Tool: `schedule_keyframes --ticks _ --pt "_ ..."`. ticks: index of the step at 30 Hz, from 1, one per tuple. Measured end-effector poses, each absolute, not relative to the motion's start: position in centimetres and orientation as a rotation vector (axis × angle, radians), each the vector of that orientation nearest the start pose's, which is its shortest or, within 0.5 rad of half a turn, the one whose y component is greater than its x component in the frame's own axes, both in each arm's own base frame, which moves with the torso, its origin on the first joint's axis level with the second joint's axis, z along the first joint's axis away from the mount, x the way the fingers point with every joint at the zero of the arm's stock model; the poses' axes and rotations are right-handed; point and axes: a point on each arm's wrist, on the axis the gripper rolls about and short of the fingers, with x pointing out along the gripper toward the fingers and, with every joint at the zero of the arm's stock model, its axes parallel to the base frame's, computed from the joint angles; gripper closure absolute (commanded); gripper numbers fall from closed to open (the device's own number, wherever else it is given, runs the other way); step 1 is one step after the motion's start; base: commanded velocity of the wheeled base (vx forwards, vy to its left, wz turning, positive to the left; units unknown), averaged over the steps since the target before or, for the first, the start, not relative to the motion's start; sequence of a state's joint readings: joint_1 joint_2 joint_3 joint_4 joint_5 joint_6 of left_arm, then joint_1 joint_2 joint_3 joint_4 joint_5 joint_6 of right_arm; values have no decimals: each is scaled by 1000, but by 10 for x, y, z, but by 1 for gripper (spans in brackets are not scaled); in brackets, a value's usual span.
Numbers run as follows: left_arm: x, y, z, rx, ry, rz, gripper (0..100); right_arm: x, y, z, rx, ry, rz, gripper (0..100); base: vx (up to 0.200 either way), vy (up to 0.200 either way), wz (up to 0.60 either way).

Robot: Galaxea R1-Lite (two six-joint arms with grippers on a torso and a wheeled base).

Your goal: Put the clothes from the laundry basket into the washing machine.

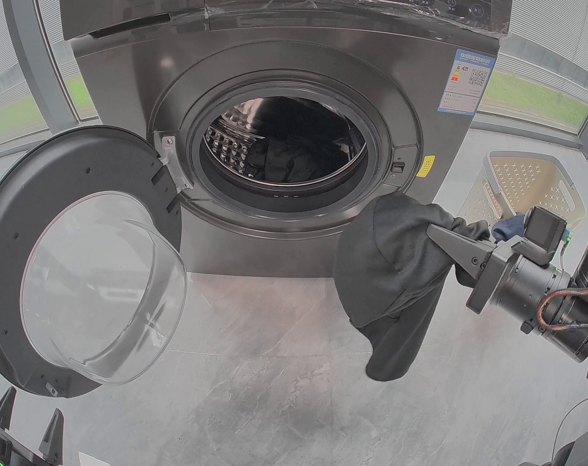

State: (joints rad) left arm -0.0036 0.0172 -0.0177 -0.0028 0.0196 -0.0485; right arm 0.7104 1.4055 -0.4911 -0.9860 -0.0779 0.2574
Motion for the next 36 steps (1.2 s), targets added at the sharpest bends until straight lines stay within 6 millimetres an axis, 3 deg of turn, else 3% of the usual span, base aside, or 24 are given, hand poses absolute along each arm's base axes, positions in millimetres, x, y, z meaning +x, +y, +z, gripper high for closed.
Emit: schedule_keyframes --ticks 9,23,36 --pt "-23 0 81 -49 -3 17 0 167 141 210 276 17 637 100 0 -200 0" --pt "-23 1 81 -31 -4 24 0 168 147 205 270 36 650 100 0 0 0" --pt "-23 0 81 -14 -4 15 0 192 199 208 340 -122 739 100 0 0 0"
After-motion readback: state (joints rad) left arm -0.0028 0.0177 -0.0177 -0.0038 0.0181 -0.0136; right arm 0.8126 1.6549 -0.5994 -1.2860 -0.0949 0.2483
